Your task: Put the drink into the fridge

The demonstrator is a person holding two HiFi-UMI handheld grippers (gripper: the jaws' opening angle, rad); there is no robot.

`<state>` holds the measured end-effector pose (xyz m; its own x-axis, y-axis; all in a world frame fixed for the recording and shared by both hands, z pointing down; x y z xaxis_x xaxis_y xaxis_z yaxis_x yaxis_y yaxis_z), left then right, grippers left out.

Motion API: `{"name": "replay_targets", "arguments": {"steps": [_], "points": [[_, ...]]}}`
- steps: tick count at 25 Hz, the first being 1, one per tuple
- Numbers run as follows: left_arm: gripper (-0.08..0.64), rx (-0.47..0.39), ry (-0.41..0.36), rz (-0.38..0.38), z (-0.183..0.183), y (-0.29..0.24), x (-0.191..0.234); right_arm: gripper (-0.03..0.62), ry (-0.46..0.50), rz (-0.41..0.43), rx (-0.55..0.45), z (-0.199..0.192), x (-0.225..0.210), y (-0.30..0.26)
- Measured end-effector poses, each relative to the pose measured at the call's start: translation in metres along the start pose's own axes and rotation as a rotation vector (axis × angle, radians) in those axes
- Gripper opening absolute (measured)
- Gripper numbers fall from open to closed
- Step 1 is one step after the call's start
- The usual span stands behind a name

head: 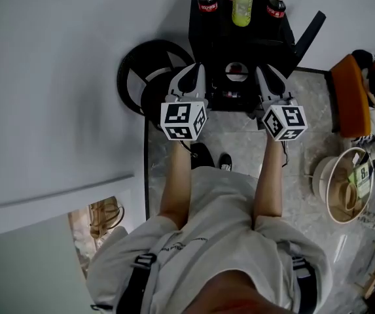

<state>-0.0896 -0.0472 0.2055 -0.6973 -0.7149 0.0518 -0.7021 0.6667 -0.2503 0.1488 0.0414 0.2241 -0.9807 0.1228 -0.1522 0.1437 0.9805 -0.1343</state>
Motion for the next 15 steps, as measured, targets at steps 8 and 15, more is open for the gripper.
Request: {"name": "replay_targets", "arguments": {"steps": [8, 15], "points": [[0.009, 0.006, 0.031, -0.043, 0.005, -0.045, 0.045, 0.16, 0.065, -0.004, 0.054, 0.009, 0.022, -0.065], [0.009, 0.03, -0.019, -0.15, 0.029, -0.119, 0.101, 0.169, 0.074, -0.06, 0.121, 0.025, 0.028, -0.148]]}}
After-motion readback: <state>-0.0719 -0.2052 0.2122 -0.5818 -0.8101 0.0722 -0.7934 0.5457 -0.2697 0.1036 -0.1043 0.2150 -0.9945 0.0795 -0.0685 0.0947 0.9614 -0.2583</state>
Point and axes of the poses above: the fingertips, and each gripper's own axes: y backward along the fingers, x to its left, z out of its top, the point moved 10 cm from there along y, backward along the fingers, and after that the axes turned 13 degrees about x, right-handed, at the moved point
